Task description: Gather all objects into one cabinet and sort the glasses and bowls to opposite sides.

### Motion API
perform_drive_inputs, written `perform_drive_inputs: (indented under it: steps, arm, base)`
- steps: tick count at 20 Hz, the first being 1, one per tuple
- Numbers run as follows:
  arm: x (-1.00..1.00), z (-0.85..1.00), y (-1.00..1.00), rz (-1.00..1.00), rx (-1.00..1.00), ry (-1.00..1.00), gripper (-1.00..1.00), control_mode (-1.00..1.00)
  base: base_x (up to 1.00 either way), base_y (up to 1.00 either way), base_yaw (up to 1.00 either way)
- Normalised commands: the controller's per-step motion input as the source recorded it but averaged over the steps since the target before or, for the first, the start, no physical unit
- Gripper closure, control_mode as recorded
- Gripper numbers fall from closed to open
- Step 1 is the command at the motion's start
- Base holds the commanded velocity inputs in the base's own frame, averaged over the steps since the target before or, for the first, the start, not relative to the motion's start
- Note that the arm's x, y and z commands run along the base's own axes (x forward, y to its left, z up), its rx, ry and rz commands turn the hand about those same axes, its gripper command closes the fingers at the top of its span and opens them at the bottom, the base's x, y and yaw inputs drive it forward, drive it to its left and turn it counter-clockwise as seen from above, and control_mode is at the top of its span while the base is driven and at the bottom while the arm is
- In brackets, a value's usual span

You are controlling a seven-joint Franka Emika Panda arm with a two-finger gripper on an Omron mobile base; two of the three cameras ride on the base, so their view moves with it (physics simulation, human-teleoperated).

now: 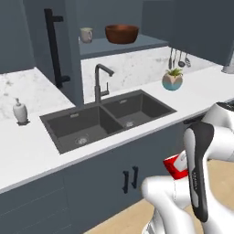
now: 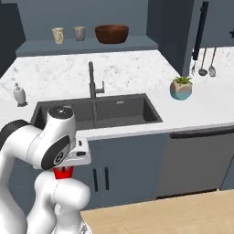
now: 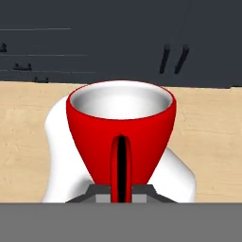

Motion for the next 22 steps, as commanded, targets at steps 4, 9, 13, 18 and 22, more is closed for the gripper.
perform_drive_inputs:
  steps: [4,9,13,18,22]
  arm:
    - [0.0,0.0,0.0,0.0,0.0,0.0,1.0,1.0]
    - [0.0,0.0,0.0,0.0,0.0,0.0,1.0,1.0]
    - [0.0,0.0,0.0,0.0,0.0,0.0,1.0,1.0]
    - [0.0,0.0,0.0,0.0,0.0,0.0,1.0,1.0]
    - [0.0,0.0,0.0,0.0,0.0,0.0,1.0,1.0]
  base:
    - [0.84,-0.46,0.47]
    - [0.73,-0.13,0.23]
    - [0.55,-0.27,0.05]
    - [0.1,-0.53,0.0]
    - [-0.11,0.02,0.0]
